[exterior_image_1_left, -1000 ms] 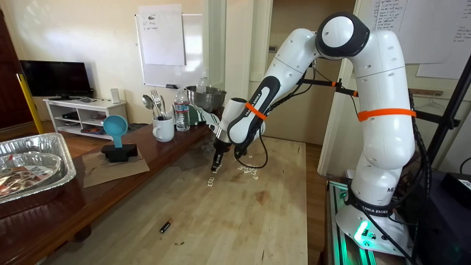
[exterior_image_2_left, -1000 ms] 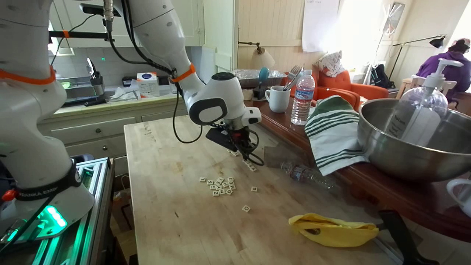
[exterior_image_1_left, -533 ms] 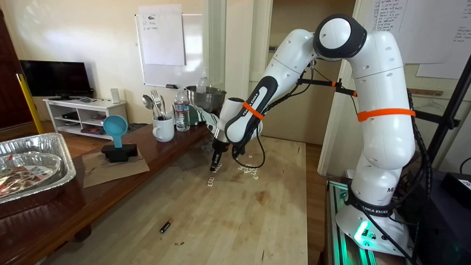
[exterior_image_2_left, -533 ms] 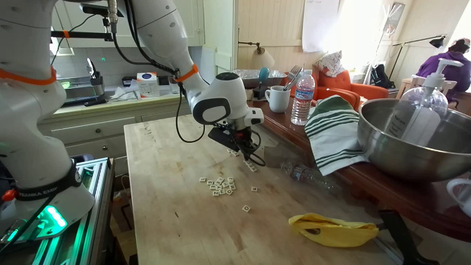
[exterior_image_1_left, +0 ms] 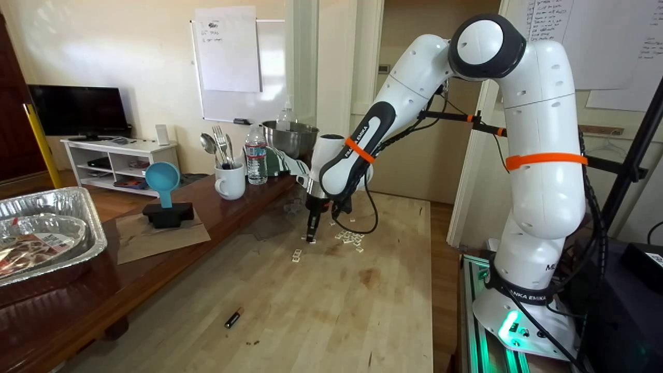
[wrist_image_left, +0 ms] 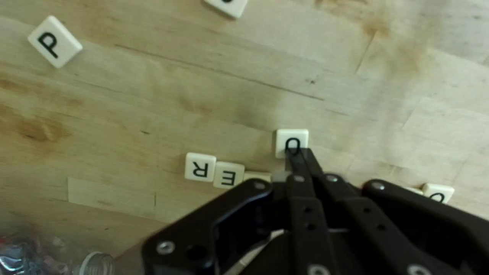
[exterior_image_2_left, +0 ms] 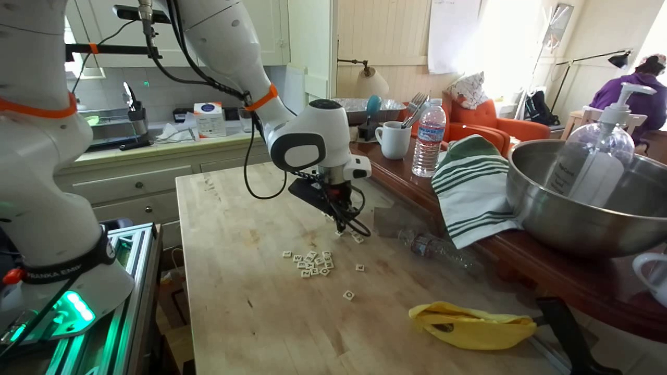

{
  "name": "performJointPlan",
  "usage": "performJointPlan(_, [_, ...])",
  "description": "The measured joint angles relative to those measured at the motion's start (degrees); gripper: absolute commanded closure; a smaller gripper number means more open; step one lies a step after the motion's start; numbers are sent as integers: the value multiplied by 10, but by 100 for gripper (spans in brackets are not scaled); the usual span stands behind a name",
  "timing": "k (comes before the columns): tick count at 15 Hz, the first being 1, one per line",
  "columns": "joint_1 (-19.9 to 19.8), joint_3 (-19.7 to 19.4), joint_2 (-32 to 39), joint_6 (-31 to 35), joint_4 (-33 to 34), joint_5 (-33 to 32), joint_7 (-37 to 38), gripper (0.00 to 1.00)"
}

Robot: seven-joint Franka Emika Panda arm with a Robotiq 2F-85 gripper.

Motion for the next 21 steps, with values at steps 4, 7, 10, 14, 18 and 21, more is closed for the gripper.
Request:
performJointPlan(4, [15,-37,-13,-2,-15,-3,11,100])
performJointPlan(7, [17,-59,-18,-2,-21,0,14,100])
performJointPlan(10, [10,-63,-21,-1,-20,17,14,100])
performJointPlan(14, [6,-58,-35,4,-10,51,11,100])
performJointPlan(18, [6,-53,-36,9,6,70,9,100])
performJointPlan(21, [6,-48,-31,9,17,84,6,100])
